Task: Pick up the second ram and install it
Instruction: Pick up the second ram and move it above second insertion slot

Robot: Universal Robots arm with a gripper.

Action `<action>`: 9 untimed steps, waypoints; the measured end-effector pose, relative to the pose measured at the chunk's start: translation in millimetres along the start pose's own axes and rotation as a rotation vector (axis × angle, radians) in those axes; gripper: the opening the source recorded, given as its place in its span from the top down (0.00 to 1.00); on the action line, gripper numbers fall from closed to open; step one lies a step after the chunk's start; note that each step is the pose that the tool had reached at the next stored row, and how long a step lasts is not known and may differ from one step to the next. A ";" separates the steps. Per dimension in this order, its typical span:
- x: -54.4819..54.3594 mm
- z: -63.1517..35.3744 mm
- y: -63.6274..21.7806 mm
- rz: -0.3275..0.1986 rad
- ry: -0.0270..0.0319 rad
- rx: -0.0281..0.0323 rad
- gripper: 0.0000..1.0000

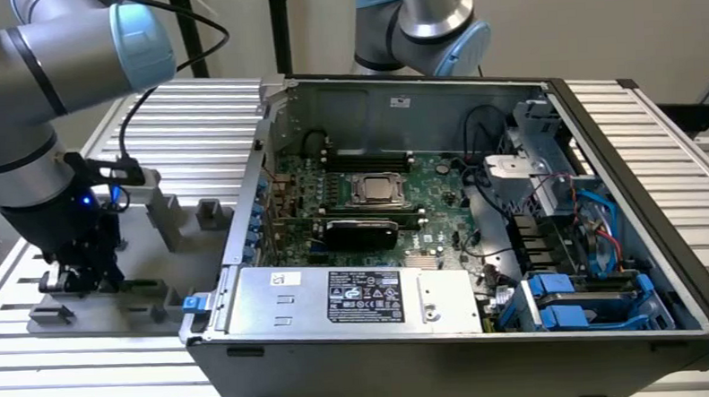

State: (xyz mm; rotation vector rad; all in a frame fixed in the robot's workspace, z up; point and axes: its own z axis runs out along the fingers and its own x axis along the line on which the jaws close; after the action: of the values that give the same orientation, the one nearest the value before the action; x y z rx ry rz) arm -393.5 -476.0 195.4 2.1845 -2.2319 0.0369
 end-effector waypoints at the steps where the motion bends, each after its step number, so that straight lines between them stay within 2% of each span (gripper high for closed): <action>1: 0.0 0.1 0.0 0.000 -0.0001 0.0000 1.00; 9: -0.1 0.4 0.1 0.000 -0.0001 0.0000 1.00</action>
State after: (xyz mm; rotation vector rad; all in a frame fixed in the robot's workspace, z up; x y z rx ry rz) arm -393.5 -475.9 195.0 2.1845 -2.2320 0.0367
